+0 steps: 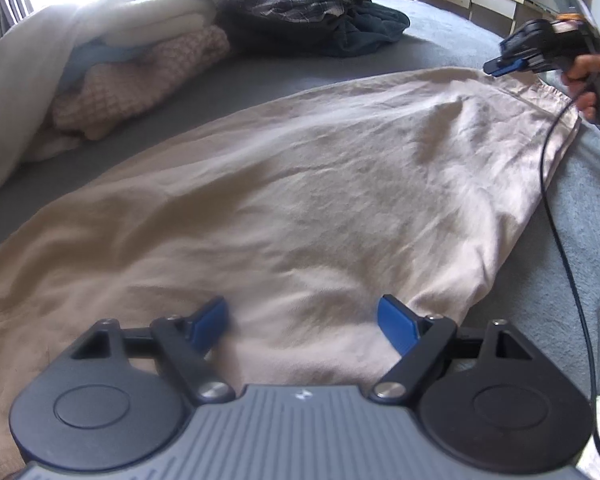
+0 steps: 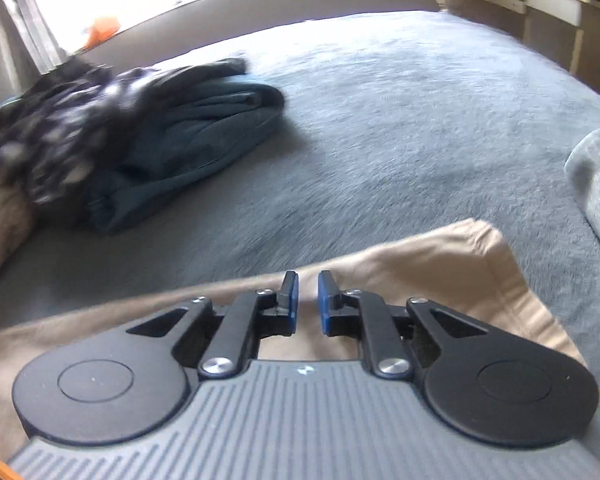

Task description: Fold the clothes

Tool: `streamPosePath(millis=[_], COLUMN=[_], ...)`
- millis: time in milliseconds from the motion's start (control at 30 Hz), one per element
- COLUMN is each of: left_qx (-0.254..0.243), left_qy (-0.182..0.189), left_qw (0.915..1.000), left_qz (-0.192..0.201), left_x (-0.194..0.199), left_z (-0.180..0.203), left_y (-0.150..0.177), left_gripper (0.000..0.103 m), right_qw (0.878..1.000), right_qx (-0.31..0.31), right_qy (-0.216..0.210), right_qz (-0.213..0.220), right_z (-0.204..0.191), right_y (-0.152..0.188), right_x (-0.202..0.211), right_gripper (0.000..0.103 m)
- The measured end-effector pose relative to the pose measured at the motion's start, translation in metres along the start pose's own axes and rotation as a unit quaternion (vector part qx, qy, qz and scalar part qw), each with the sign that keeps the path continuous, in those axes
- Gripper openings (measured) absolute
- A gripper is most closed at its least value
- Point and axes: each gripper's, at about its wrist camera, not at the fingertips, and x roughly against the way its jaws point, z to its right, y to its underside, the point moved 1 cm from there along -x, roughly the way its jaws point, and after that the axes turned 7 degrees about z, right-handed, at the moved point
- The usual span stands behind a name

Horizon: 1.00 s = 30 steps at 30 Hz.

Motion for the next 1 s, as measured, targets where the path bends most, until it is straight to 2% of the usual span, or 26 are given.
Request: streamPosePath(millis=[67, 100, 133, 200, 233, 300, 367, 467, 533, 567, 600, 633, 700, 767, 867, 1000], left_qx=[-0.002, -0.001, -0.001, -0.002, -0.002, -0.003, -0.004, -0.005, -0.006, -0.007, -0.008, -0.009, -0.011, -0.006, -0.001, -0.001], left_qy=[0.002, 0.004, 0.004, 0.005, 0.005, 0.004, 0.003, 0.002, 0.001, 0.001, 0.000, -0.001, -0.004, -0.006, -0.023, -0.058], left_qw=[1.0000, 1.0000, 0.9999, 0.9999, 0.9999, 0.9999, 0.9998, 0.9997, 0.9997, 0.9997, 0.9997, 0.9997, 0.9997, 0.9998, 0.9996, 0.9983], left_qz=[-0.007, -0.009, -0.011, -0.013, -0.013, -0.015, -0.018, -0.022, -0.023, -0.023, -0.022, -0.022, -0.021, -0.020, -0.017, 0.001], left_x=[-0.001, -0.002, -0.002, -0.002, -0.002, -0.003, -0.004, -0.005, -0.005, -0.004, -0.004, -0.004, -0.004, -0.004, 0.001, 0.020], left_z=[0.000, -0.001, 0.000, 0.000, -0.001, 0.000, 0.000, 0.001, 0.001, 0.001, 0.002, 0.002, 0.002, 0.001, -0.001, -0.005], left_y=[-0.002, -0.002, -0.002, -0.002, -0.002, -0.002, -0.003, -0.004, -0.004, -0.004, -0.004, -0.004, -0.004, -0.005, -0.009, -0.014], left_gripper=[0.085, 0.085, 0.085, 0.085, 0.085, 0.086, 0.086, 0.086, 0.087, 0.087, 0.087, 0.087, 0.088, 0.088, 0.089, 0.089], right_qw=[1.000, 0.999, 0.998, 0.997, 0.996, 0.995, 0.994, 0.997, 0.997, 0.995, 0.992, 0.988, 0.971, 0.950, 0.932, 0.906], right_qx=[0.021, 0.030, 0.019, -0.020, -0.030, -0.057, -0.036, -0.057, -0.069, -0.068, -0.081, -0.121, -0.191, -0.251, -0.330, -0.411], right_qy=[0.004, 0.027, 0.053, 0.073, 0.086, 0.080, 0.102, 0.040, 0.035, 0.060, 0.090, 0.099, 0.140, 0.171, 0.138, 0.068], right_qz=[-0.017, -0.022, -0.021, 0.002, 0.015, 0.017, 0.030, 0.017, -0.021, -0.032, -0.030, -0.009, 0.038, 0.067, 0.066, 0.072], right_z=[0.005, 0.012, 0.027, 0.061, 0.075, 0.088, 0.079, 0.071, 0.074, 0.082, 0.095, 0.113, 0.137, 0.155, 0.163, 0.148], right_y=[0.003, 0.003, 0.000, -0.013, -0.021, -0.032, -0.040, -0.037, -0.029, -0.025, -0.024, -0.025, -0.023, -0.018, -0.006, 0.010], right_x=[-0.002, -0.008, -0.014, -0.023, -0.025, -0.027, -0.017, -0.003, -0.008, -0.011, -0.013, -0.007, 0.017, 0.044, 0.081, 0.122], right_gripper=[0.010, 0.010, 0.010, 0.007, 0.000, 0.000, 0.007, 0.008, 0.009, 0.009, 0.003, 0.005, 0.013, 0.014, 0.017, 0.020])
